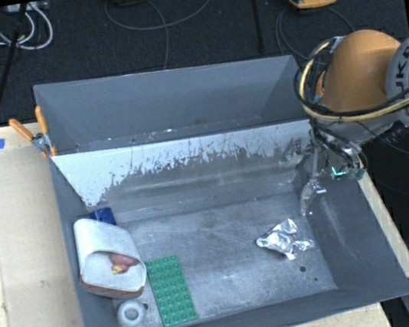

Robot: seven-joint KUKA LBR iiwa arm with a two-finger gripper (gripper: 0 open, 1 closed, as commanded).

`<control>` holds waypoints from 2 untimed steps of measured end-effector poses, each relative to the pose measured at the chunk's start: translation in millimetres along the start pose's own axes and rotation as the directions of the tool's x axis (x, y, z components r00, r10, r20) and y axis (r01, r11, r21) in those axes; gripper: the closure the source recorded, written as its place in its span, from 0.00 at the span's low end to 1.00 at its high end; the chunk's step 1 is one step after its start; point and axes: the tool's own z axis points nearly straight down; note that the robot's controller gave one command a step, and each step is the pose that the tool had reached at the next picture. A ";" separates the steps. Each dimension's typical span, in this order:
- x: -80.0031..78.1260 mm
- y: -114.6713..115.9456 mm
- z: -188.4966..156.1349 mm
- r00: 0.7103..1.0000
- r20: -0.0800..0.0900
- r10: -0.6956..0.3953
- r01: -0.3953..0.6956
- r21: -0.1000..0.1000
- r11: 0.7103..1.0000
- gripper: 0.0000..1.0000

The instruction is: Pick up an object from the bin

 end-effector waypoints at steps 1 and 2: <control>60.3 -5.5 81.4 0.984 0.017 0.175 -0.175 -0.002 0.985 0.00; 111.1 -1.5 56.0 0.909 0.003 0.417 -0.417 -0.001 0.909 0.00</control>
Offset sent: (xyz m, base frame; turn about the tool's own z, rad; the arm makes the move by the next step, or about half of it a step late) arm -0.0646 -0.0060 -0.0849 0.1747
